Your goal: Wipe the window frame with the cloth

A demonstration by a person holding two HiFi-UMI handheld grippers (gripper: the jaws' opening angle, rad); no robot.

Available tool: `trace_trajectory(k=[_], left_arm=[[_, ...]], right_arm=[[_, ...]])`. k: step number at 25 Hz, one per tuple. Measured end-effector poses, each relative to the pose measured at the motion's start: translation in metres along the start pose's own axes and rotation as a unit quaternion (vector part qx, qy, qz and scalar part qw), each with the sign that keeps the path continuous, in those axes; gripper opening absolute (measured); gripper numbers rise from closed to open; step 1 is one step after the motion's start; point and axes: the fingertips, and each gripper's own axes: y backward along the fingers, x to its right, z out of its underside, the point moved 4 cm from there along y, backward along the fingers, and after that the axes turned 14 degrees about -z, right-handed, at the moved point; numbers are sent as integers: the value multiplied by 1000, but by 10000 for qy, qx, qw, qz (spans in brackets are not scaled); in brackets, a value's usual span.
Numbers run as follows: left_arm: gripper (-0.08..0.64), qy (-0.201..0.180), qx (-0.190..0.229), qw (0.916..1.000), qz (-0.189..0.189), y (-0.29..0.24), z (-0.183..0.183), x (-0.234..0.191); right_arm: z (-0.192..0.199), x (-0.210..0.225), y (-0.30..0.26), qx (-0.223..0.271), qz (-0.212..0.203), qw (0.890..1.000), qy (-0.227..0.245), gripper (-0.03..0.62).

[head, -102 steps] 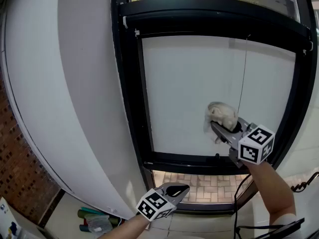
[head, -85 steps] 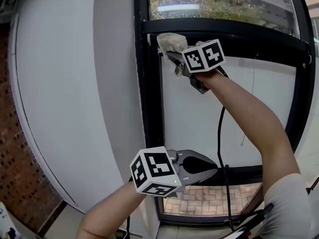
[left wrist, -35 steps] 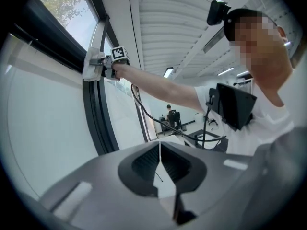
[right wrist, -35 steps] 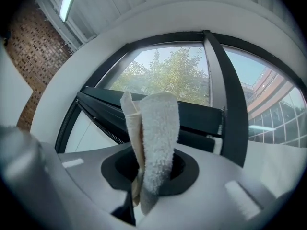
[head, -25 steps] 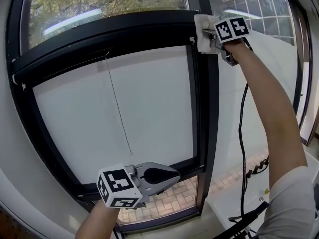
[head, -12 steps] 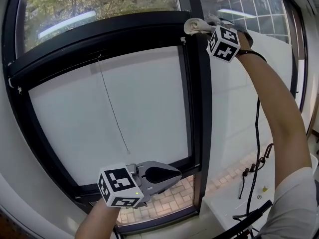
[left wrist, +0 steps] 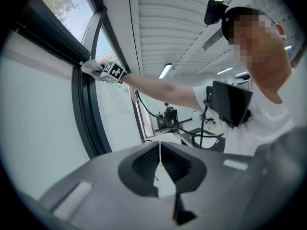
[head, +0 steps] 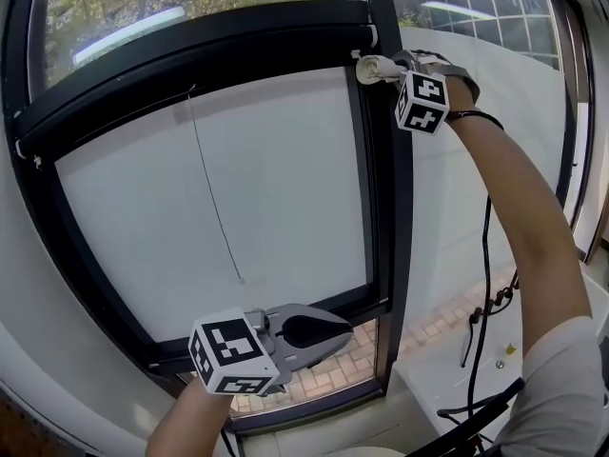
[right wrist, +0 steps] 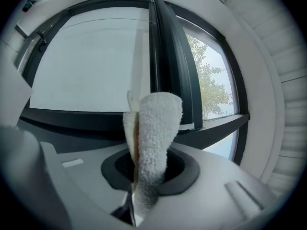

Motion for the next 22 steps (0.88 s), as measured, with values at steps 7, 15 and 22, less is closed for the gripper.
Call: trace_trajectory(k=[7, 15, 22], left_arm=[[25, 40, 35, 10000, 44, 3, 2, 2], [25, 104, -10, 9999, 106, 8, 6, 5], [25, 166, -97, 9998, 62, 17, 11, 5]], right_arm=[[8, -47, -6, 3, -180, 9998, -38, 69], [17, -101, -8, -59, -335, 9993, -175, 69], [18, -160, -9, -123, -492, 9984, -253, 69]])
